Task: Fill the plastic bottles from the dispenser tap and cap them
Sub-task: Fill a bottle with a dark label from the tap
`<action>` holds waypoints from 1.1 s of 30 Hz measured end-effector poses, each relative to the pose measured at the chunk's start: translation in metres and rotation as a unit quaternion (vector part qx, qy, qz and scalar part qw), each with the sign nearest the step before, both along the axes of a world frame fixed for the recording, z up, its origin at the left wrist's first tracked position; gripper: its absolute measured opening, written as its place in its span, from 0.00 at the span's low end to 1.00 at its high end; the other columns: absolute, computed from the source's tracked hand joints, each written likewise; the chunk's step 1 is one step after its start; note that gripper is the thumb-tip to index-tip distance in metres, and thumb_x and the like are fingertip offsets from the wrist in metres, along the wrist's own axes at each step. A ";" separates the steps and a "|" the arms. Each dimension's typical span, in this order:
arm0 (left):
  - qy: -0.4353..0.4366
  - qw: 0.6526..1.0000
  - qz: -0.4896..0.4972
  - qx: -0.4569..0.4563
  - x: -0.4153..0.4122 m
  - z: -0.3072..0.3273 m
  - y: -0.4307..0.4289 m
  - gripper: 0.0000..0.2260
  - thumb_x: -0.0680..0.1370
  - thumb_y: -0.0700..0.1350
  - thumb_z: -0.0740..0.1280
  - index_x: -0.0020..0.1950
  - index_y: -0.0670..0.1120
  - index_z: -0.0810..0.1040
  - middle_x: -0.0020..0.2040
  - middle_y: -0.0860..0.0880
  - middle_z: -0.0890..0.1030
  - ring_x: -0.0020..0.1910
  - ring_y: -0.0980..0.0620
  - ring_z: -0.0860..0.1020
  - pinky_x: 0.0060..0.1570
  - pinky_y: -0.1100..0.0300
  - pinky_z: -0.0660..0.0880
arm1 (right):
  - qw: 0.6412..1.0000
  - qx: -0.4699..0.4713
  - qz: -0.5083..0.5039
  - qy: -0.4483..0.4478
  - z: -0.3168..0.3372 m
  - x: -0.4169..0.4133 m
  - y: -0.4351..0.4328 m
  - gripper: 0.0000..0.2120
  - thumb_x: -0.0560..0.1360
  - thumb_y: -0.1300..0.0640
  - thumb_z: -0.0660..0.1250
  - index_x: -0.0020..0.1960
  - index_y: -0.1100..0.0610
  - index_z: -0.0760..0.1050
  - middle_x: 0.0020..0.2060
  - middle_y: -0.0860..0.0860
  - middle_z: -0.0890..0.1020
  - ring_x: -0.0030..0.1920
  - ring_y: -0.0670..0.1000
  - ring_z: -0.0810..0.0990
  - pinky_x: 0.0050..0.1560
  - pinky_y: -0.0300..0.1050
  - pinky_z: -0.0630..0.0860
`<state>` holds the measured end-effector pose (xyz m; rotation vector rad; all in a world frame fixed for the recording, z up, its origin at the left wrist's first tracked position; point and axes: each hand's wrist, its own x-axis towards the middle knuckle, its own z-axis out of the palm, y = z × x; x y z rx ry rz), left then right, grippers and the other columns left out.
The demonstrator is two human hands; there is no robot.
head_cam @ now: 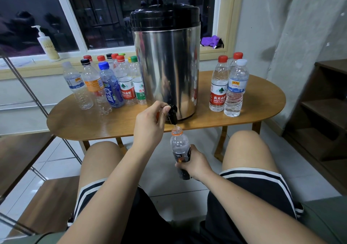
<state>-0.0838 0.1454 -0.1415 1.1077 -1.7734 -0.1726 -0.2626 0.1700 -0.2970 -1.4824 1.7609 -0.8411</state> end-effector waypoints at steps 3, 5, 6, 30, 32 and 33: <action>-0.001 1.000 0.000 0.002 0.000 0.001 0.000 0.09 0.88 0.53 0.66 0.55 0.50 0.82 0.39 0.54 0.80 0.39 0.52 0.75 0.38 0.58 0.70 | 1.000 -0.002 -0.002 0.000 0.000 0.000 0.000 0.27 0.68 0.48 0.84 0.58 0.48 0.71 0.53 0.46 0.85 0.53 0.52 0.84 0.55 0.51 0.81; -0.002 1.000 0.000 0.003 0.000 0.001 0.000 0.09 0.88 0.54 0.66 0.55 0.51 0.81 0.39 0.55 0.80 0.39 0.54 0.76 0.38 0.60 0.69 | 1.000 -0.002 -0.002 -0.001 0.000 0.000 0.000 0.27 0.68 0.48 0.84 0.58 0.47 0.72 0.52 0.46 0.85 0.53 0.52 0.84 0.55 0.51 0.82; -0.002 1.000 -0.001 0.003 0.000 0.001 0.000 0.09 0.88 0.54 0.65 0.55 0.51 0.81 0.39 0.55 0.80 0.39 0.54 0.76 0.38 0.60 0.69 | 1.000 -0.001 -0.002 -0.003 0.000 0.000 0.000 0.26 0.68 0.49 0.84 0.58 0.47 0.72 0.52 0.45 0.85 0.52 0.52 0.84 0.55 0.51 0.82; -0.021 0.998 -0.016 0.066 0.003 0.028 -0.021 0.11 0.87 0.58 0.65 0.52 0.53 0.82 0.38 0.53 0.83 0.40 0.55 0.81 0.39 0.57 0.75 | 1.000 -0.012 -0.014 -0.022 0.006 0.005 0.003 0.26 0.69 0.50 0.85 0.58 0.49 0.73 0.51 0.45 0.85 0.51 0.50 0.83 0.54 0.50 0.81; 0.018 0.997 -0.021 0.073 0.006 0.024 -0.017 0.14 0.88 0.59 0.62 0.51 0.54 0.81 0.39 0.53 0.83 0.41 0.53 0.81 0.43 0.55 0.76 | 1.000 -0.014 -0.013 -0.020 0.005 0.005 0.003 0.26 0.68 0.50 0.85 0.58 0.49 0.73 0.51 0.45 0.85 0.51 0.50 0.84 0.54 0.50 0.82; 0.049 0.995 -0.020 0.082 0.008 0.020 -0.016 0.16 0.89 0.59 0.60 0.50 0.52 0.80 0.39 0.51 0.83 0.42 0.51 0.81 0.44 0.53 0.76 | 1.000 -0.015 -0.011 -0.019 0.005 0.005 0.003 0.26 0.68 0.50 0.85 0.58 0.49 0.73 0.51 0.45 0.85 0.51 0.50 0.84 0.54 0.50 0.82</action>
